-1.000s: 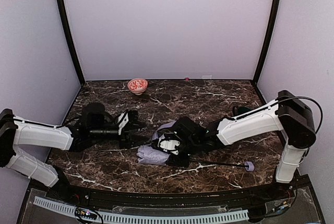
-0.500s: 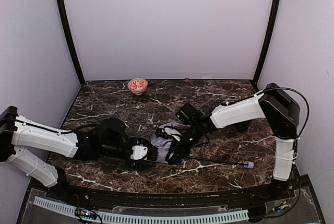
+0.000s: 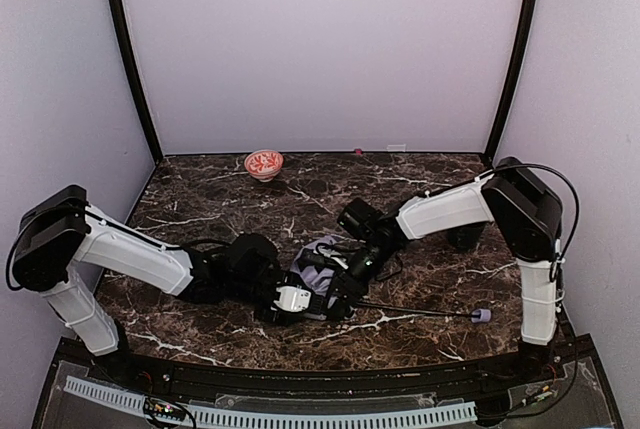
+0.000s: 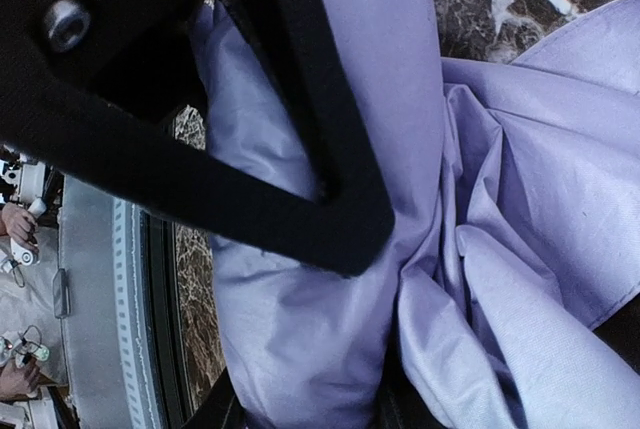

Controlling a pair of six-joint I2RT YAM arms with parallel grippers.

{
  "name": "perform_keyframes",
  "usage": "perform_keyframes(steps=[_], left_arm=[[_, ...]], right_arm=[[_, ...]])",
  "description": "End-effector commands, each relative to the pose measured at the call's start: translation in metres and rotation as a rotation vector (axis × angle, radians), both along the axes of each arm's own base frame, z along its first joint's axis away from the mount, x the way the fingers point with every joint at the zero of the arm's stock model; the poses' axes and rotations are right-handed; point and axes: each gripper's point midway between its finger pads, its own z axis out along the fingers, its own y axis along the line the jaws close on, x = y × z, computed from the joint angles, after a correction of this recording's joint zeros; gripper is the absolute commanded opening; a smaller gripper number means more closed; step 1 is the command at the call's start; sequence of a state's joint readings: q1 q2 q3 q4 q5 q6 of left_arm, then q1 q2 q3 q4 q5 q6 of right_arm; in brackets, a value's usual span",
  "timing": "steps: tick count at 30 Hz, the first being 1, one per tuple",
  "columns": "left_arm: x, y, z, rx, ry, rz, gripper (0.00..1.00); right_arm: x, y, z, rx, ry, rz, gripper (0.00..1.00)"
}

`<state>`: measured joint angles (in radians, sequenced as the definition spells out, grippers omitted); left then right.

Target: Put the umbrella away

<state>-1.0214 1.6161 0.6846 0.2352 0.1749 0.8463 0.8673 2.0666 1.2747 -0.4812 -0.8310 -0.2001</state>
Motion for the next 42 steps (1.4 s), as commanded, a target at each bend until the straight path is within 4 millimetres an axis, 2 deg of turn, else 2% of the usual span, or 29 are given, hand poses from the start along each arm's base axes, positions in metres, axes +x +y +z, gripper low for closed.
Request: perform_keyframes(steps=[1,5,9,16,20,24,26,30,34,39,42], left_arm=[[-0.009,0.010,-0.026,0.106,0.075,0.007,0.59],[-0.014,0.017,-0.046,0.194,0.141,0.016,0.55],[-0.019,0.020,-0.058,0.264,0.219,0.035,0.44],[-0.031,0.019,-0.065,0.306,0.332,0.026,0.34],[-0.036,0.019,-0.068,0.322,0.398,0.034,0.31],[-0.036,0.020,-0.068,0.339,0.525,0.076,0.28],[-0.029,0.016,-0.066,0.343,0.578,0.112,0.27],[-0.023,0.018,-0.072,0.382,0.665,0.167,0.24],[-0.023,0.014,-0.068,0.376,0.802,0.188,0.24],[-0.018,0.012,-0.063,0.355,0.909,0.224,0.24],[-0.017,0.010,-0.062,0.350,0.945,0.229,0.23]], right_arm=[[-0.020,-0.051,-0.049,-0.287,0.110,-0.035,0.25],[-0.007,-0.047,-0.037,-0.246,0.084,-0.068,0.31],[0.007,-0.044,-0.020,-0.194,0.038,-0.105,0.40],[0.041,-0.045,0.032,-0.065,-0.108,-0.217,0.49],[0.051,-0.059,0.047,-0.050,-0.220,-0.273,0.50],[0.072,-0.071,0.079,0.004,-0.425,-0.394,0.53],[0.077,-0.078,0.099,0.068,-0.533,-0.444,0.54],[0.071,-0.087,0.128,0.199,-0.736,-0.482,0.54],[0.043,-0.081,0.141,0.330,-0.906,-0.397,0.54],[0.018,-0.070,0.125,0.270,-1.166,-0.230,0.57],[0.017,-0.061,0.115,0.204,-1.318,-0.158,0.60]])
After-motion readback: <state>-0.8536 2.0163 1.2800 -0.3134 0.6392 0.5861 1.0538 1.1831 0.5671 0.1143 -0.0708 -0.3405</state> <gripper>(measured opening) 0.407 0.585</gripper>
